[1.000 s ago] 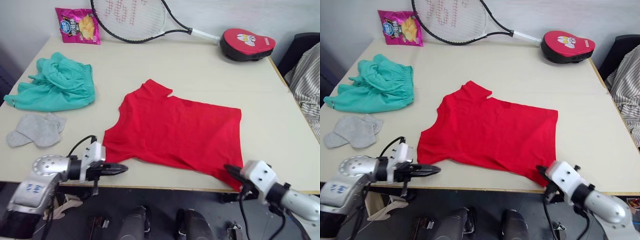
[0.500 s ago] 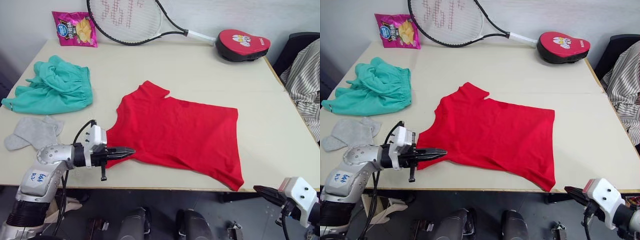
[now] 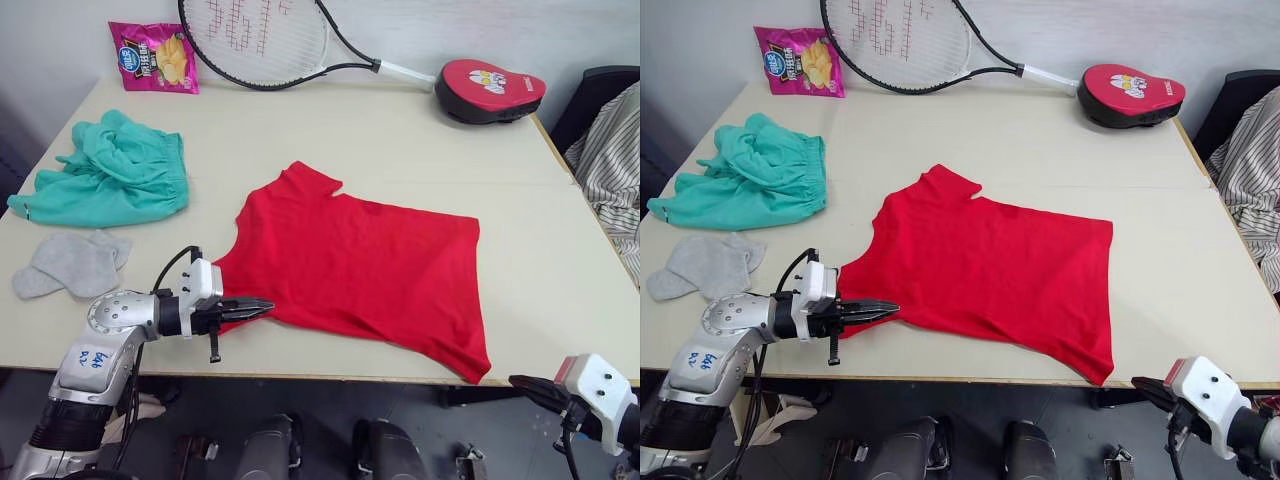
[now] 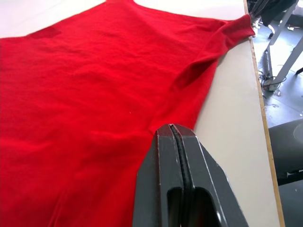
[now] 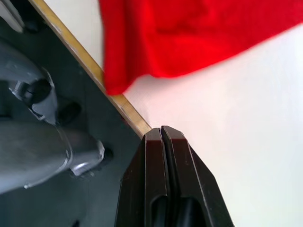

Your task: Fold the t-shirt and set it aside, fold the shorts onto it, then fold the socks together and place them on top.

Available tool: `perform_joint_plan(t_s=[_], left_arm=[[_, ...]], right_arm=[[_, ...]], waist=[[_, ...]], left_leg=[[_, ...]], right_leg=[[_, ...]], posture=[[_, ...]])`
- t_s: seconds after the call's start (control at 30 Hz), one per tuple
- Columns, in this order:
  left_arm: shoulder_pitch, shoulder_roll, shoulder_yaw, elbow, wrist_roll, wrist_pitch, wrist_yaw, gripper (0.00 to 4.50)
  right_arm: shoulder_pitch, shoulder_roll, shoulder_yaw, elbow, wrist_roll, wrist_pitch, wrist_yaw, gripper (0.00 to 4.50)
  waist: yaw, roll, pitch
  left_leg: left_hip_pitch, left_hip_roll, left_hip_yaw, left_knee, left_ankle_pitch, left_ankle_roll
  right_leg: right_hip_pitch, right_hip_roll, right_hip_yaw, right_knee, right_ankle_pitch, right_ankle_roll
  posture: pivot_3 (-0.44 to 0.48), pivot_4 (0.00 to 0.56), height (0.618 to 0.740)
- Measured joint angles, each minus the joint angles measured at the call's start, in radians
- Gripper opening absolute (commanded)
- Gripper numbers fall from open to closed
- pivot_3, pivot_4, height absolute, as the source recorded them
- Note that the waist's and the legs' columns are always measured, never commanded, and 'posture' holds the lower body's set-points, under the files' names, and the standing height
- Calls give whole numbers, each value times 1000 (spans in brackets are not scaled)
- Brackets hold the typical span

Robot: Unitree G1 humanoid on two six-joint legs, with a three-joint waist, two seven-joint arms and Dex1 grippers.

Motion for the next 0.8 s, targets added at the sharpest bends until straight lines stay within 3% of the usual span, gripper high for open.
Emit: perform_joint_plan(t_s=[0.57, 0.8], left_arm=[[-6, -11, -8, 36, 51, -28, 39, 0], [11, -10, -8, 41, 59, -40, 38, 0]], right_arm=[[-201, 1, 176, 111, 43, -25, 81, 27], [-188, 11, 142, 46, 184, 106, 73, 27]], waist=[[-4, -3, -2], [2, -2, -2]], left_leg=[[1, 1, 0, 0, 0, 0], [0, 1, 0, 1, -1, 1]], right_leg=[[0, 1, 0, 0, 0, 0], [0, -1, 0, 0, 0, 0]], posture=[[0, 150, 740], [0, 150, 740]])
